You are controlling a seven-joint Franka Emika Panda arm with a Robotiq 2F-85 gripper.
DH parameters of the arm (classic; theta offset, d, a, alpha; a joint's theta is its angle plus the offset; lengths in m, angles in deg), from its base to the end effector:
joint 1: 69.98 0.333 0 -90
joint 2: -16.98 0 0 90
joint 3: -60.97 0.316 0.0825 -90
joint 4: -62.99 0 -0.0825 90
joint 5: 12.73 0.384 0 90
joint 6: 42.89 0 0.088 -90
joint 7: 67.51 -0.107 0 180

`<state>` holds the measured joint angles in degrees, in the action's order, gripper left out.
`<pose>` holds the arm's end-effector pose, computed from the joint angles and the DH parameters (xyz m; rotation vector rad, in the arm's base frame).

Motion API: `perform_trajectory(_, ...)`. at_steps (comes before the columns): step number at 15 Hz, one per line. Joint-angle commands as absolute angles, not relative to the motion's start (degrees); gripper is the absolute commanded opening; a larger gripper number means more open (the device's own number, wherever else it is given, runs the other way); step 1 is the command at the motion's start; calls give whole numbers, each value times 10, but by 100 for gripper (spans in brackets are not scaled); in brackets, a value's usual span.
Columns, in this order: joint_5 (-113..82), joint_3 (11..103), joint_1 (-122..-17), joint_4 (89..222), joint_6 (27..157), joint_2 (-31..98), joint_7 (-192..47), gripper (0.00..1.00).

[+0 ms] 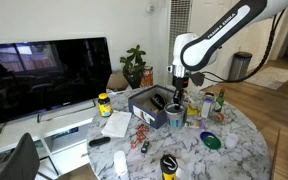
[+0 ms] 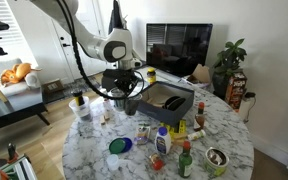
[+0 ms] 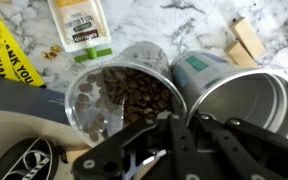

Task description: Remove both the metallic and clear cup from the shoe box at the same time and put them on the table, pick up the clear cup and put it in the metallic cup

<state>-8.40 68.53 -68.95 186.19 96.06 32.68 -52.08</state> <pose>0.5615 0.0844 0.2742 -3.0079 -0.5432 -0.0113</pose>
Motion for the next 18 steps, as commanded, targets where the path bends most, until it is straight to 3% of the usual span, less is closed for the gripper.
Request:
perform_trajectory(1, -119, 669, -673, 1875, 1013, 363, -559, 2)
perform_trajectory(8, -157, 653, -648, 1870, 1098, 427, -628, 2)
perform_trajectory(10, -169, 648, -639, 1870, 1106, 431, -645, 14)
perform_trajectory(12, -175, 644, -632, 1872, 1107, 431, -661, 15)
perform_trajectory(13, -178, 640, -627, 1871, 1102, 430, -672, 37)
perform_trajectory(15, -180, 634, -620, 1872, 1096, 428, -694, 46)
perform_trajectory(18, -173, 631, -617, 1877, 1091, 421, -717, 70)
